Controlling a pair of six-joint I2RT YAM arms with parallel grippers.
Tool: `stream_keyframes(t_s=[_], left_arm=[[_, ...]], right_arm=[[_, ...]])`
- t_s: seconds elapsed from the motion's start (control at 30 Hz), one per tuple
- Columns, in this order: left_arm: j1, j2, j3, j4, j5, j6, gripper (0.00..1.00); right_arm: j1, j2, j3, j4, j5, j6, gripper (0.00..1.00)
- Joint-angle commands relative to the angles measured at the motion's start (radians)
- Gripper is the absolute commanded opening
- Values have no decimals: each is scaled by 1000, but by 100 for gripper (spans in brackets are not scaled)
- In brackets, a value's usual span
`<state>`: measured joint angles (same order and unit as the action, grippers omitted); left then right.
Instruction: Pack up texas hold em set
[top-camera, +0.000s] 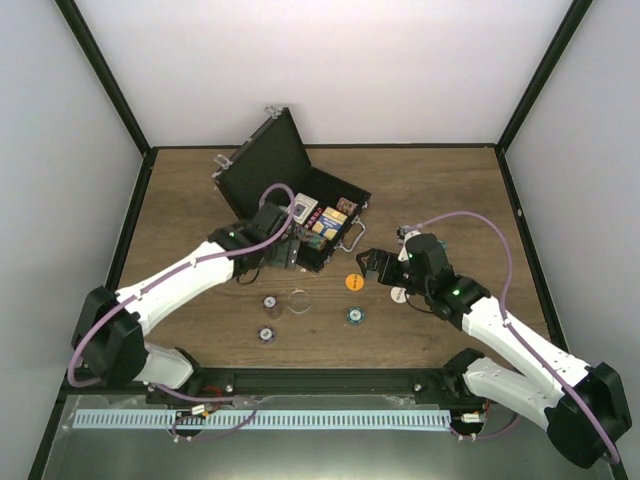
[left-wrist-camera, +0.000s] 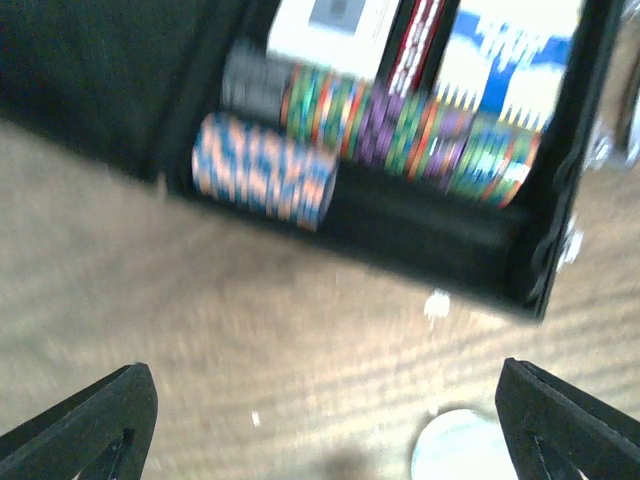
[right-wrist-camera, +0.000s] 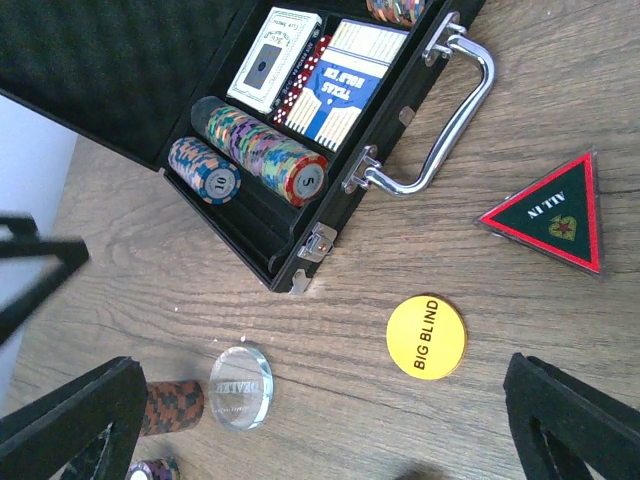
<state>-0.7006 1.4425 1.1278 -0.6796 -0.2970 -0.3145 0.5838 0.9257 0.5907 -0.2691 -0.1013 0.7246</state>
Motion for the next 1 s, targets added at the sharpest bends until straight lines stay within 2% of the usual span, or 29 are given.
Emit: stream_keyframes(t_s=[0.0,0.1,0.3,0.47,0.63,0.73,0.97], left_arm=[[-7,-80,-193,-98,98,-273,95],[-11,-152,-285,-94,131,-338,95],[-32,-205,-351,-75,234,-365,96],[-78,-176,-361,-37,275,-354,97],[-135,-124,-324,-57,235,-352,97],[-160,-105,-311,-91,189,-372,92],[-196,-88,-319,-120,129,-409,69]], right_arm=[[-3,-30,18,-28,17,-16,100],[-3,-37,0,-19,-2,-18,100],[-3,-18,-4,-17,-22,-18,100],[-2,-18,-23,14,-49,8,100],[-3,-11,-24,15,-62,5,100],[-2,-10,-16,-2,-57,-3,100],[-2,-10,-26,0,-62,1,100]])
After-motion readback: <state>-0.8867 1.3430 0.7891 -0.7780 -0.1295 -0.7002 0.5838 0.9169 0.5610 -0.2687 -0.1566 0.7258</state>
